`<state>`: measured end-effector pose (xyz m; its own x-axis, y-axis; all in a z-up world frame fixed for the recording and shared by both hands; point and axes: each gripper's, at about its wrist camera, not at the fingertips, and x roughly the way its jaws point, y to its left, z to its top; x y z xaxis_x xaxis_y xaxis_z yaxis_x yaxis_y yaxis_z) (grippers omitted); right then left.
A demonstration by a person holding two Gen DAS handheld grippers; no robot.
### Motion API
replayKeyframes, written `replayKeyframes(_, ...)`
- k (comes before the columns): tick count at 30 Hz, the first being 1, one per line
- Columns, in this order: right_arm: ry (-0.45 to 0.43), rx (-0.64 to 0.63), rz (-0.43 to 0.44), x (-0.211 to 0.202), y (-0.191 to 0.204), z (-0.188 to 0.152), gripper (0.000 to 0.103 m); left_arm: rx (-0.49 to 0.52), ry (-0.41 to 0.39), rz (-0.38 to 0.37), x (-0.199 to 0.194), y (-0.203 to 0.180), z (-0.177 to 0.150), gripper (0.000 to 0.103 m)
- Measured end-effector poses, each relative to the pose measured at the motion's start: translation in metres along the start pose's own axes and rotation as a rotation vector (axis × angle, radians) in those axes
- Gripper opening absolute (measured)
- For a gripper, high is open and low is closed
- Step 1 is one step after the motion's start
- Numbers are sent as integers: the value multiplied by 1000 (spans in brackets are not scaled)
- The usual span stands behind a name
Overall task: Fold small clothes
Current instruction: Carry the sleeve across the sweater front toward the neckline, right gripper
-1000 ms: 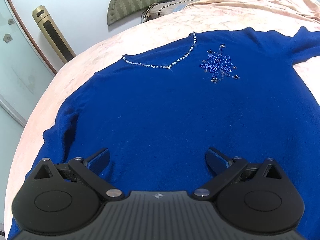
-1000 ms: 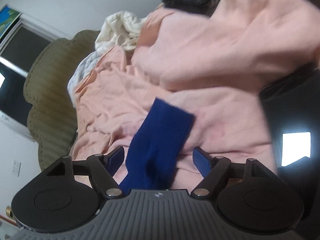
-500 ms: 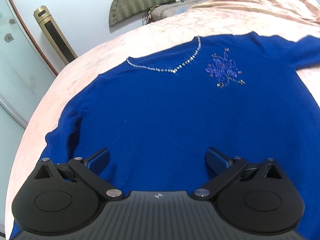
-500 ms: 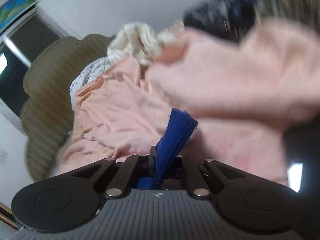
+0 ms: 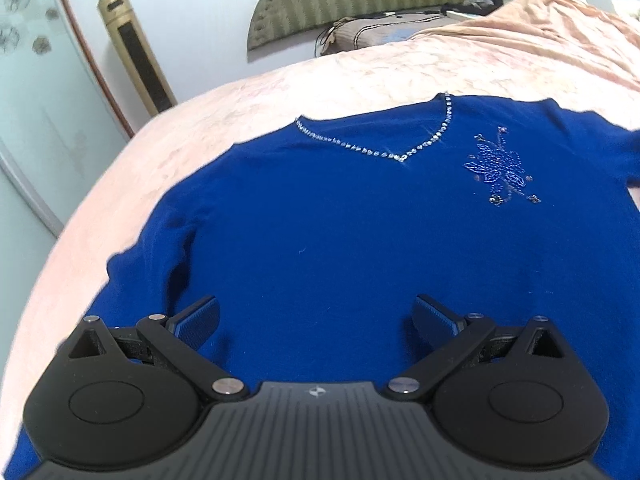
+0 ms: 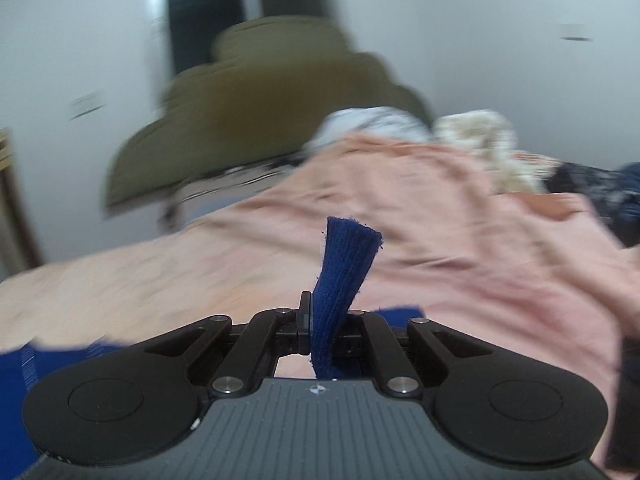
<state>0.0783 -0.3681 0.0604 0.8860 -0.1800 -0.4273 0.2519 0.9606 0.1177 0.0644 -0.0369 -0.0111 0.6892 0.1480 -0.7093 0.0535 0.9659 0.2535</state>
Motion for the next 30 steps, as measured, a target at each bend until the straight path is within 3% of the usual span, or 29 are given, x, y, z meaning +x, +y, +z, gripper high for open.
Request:
replayKeyframes(6,99,-50,115,5,75,-30,9,-48,23,-9,6,13,-6,103)
replayKeyframes(19,270,-188,191,28,154,-79,12,-89,38,-16,13,23,-13,103)
replayKeyframes(24,331,-265,193,38,173,-101,32,-80,33,-13,11,24,-15,103)
replayKeyframes(30,332,-231,212,21,161,-101,44,-89,38,-18,12,25,-13,103)
